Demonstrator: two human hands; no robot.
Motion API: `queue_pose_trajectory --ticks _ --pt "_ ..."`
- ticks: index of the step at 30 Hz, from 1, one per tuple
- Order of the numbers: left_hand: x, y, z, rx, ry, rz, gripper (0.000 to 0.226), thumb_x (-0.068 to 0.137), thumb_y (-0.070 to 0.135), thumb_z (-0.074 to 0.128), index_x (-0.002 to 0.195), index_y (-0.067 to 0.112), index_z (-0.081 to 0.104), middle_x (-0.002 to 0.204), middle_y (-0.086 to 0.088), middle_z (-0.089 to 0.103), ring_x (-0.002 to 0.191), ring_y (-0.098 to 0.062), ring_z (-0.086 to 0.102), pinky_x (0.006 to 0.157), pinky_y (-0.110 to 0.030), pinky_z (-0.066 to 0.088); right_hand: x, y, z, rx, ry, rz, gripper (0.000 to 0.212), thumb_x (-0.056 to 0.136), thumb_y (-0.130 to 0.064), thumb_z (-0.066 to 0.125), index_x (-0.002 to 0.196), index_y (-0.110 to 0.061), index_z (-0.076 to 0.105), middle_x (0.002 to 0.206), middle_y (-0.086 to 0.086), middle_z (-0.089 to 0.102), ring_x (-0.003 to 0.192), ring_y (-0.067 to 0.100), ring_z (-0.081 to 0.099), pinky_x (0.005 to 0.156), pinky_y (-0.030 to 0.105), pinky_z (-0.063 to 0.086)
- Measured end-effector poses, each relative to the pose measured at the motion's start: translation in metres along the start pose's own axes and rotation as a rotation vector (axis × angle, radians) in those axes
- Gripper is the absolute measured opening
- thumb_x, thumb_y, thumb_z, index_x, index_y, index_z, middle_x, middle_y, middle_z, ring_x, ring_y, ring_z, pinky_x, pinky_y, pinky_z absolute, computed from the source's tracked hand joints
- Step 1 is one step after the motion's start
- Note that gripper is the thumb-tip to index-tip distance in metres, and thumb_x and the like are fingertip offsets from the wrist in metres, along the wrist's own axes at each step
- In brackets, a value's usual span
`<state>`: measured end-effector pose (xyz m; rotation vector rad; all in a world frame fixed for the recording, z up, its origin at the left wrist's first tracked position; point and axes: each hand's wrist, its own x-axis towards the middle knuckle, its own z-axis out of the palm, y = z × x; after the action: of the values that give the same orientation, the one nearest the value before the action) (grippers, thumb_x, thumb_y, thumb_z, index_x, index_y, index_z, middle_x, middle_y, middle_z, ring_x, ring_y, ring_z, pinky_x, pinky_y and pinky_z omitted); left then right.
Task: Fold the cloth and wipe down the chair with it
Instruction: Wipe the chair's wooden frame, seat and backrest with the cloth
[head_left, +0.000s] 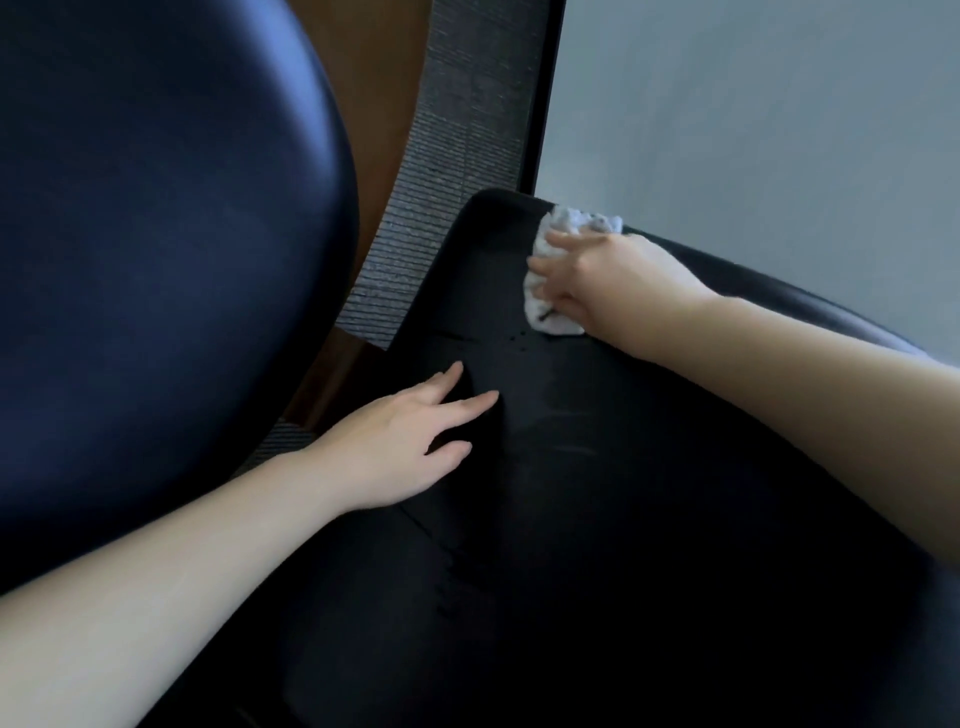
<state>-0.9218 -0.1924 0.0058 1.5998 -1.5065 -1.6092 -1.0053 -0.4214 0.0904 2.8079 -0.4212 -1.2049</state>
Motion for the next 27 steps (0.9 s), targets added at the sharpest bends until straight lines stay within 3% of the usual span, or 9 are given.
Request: queue_pose_trajectory --ticks 4,8,12,16,19,21,24,27 --pt "0.003 0.006 0.004 -0.003 -0.023 -0.017 0.056 0.103 0.039 0.042 0.152 0.049 0.016 0.165 0.003 -0.006 0.151 -0.014 0.008 0.117 -0.023 0.018 -0.073 0.004 -0.009 0.1 0.024 -0.133 0.031 0.093 -0.015 0.048 0.114 -0.016 0.071 0.13 0.009 0.059 0.126 0.032 0.048 0.108 0.047 0.033" --pt "0.008 0.0 -0.002 0.026 -0.056 -0.025 0.054 0.101 0.043 0.043 0.148 0.056 0.019 0.164 0.008 -0.002 0.15 -0.016 0.018 0.118 -0.027 0.025 -0.02 -0.008 -0.002 -0.119 -0.089 -0.179 0.023 0.091 -0.01 0.048 0.099 -0.019 0.068 0.124 -0.001 0.057 0.129 0.026 0.036 0.105 0.035 0.021" --pt "0.007 -0.009 -0.009 -0.004 -0.054 0.002 0.057 0.1 0.041 0.047 0.146 0.058 0.019 0.164 0.012 0.004 0.148 -0.014 0.023 0.119 -0.028 0.026 0.04 -0.027 0.01 -0.149 -0.065 -0.107 0.02 0.087 -0.024 0.042 0.081 -0.019 0.06 0.107 0.003 0.057 0.121 0.033 0.04 0.103 0.045 0.03" --pt "0.007 -0.019 -0.014 0.006 -0.019 -0.03 0.058 0.1 0.039 0.046 0.148 0.055 0.018 0.164 0.009 0.002 0.148 -0.017 0.022 0.117 -0.025 0.026 -0.013 -0.008 0.011 -0.054 0.153 -0.255 0.009 0.08 -0.002 0.067 0.074 -0.009 0.065 0.094 0.016 0.065 0.11 0.039 0.057 0.094 0.051 0.042" --pt "0.011 -0.024 -0.011 0.008 -0.044 -0.076 0.058 0.101 0.039 0.045 0.15 0.053 0.016 0.165 0.005 0.0 0.149 -0.02 0.021 0.116 -0.025 0.026 -0.036 0.0 0.007 -0.05 0.125 -0.332 0.026 0.087 -0.001 0.056 0.068 -0.018 0.051 0.092 0.005 0.062 0.109 0.035 0.055 0.094 0.045 0.037" --pt "0.014 -0.026 -0.008 0.023 -0.049 -0.075 0.059 0.101 0.039 0.045 0.15 0.053 0.016 0.165 0.003 0.001 0.148 -0.021 0.024 0.114 -0.025 0.031 -0.014 -0.009 0.007 -0.061 0.166 -0.291 0.026 0.089 -0.006 0.045 0.071 -0.015 0.061 0.095 0.005 0.064 0.107 0.033 0.055 0.094 0.04 0.031" --pt "0.014 -0.032 -0.01 0.02 -0.022 -0.067 0.059 0.1 0.037 0.046 0.149 0.055 0.018 0.165 0.004 0.003 0.147 -0.021 0.027 0.114 -0.029 0.033 0.051 -0.029 0.016 -0.139 -0.036 -0.147 0.019 0.093 -0.02 0.044 0.089 -0.018 0.062 0.111 0.002 0.057 0.124 0.029 0.042 0.105 0.04 0.025" --pt "0.009 -0.047 -0.018 0.025 -0.011 -0.054 0.061 0.1 0.036 0.047 0.148 0.056 0.016 0.164 0.007 0.001 0.146 -0.021 0.03 0.111 -0.032 0.038 0.084 -0.042 0.02 -0.137 -0.087 -0.131 0.015 0.084 -0.026 0.059 0.073 -0.018 0.054 0.086 -0.002 0.045 0.11 0.027 0.052 0.093 0.037 0.035"
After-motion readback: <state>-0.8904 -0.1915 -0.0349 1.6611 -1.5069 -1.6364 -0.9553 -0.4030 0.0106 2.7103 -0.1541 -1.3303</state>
